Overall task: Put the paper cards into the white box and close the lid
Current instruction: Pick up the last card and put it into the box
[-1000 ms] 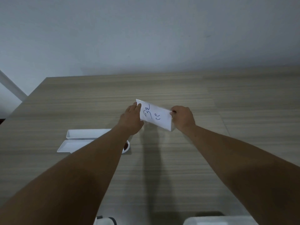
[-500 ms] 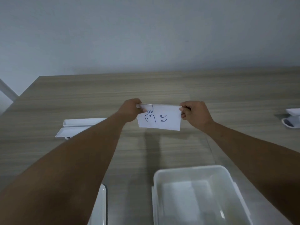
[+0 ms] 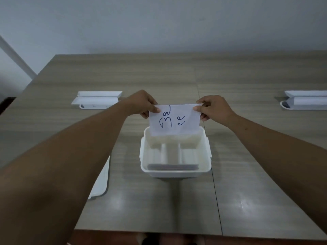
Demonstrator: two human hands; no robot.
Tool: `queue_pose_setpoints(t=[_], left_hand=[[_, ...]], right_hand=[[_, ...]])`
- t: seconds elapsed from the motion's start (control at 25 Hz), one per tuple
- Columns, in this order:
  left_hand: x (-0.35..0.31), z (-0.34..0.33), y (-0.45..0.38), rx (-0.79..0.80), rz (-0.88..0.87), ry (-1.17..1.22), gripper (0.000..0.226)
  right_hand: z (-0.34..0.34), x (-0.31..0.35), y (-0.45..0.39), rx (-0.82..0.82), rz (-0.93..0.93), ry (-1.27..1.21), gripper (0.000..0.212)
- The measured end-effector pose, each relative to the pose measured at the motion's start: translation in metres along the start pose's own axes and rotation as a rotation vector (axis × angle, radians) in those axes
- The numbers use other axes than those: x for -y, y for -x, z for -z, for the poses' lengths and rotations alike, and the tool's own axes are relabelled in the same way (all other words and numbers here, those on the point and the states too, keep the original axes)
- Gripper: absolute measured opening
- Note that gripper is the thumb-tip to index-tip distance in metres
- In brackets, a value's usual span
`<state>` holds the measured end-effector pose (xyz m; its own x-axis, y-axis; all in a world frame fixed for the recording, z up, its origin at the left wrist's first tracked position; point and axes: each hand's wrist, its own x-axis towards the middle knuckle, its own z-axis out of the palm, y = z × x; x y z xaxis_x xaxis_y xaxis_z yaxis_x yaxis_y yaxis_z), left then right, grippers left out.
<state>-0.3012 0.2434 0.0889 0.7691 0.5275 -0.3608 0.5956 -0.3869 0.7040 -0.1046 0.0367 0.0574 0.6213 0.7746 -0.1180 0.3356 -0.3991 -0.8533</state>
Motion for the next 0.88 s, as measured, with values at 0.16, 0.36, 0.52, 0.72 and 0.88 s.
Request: queue_pose_setpoints(t=[0.16, 0.36, 0.52, 0.72, 0.88], left_hand=[[0.017, -0.027, 0.029, 0.016, 0.061, 0.04, 0.026], [0.039, -0.056, 0.052, 0.092, 0.13, -0.027, 0.026], [0.055, -0.088, 0.063, 0.157, 0.134, -0.157, 0.013], [0.07, -0.102, 0.066, 0.219, 0.134, -0.294, 0.023], [0.08, -0.11, 0.066, 0.272, 0.104, -0.432, 0.027]], right_hand=[[0.003, -0.012, 0.022, 0.098, 0.034, 0.013, 0.025], [-0.011, -0.033, 0.043, 0.333, 0.024, 0.205, 0.018], [-0.023, -0.05, 0.057, 0.533, 0.08, 0.491, 0.015], [-0.031, -0.057, 0.07, 0.682, 0.116, 0.722, 0.028], [-0.037, -0.063, 0.079, 0.703, 0.082, 0.704, 0.028]])
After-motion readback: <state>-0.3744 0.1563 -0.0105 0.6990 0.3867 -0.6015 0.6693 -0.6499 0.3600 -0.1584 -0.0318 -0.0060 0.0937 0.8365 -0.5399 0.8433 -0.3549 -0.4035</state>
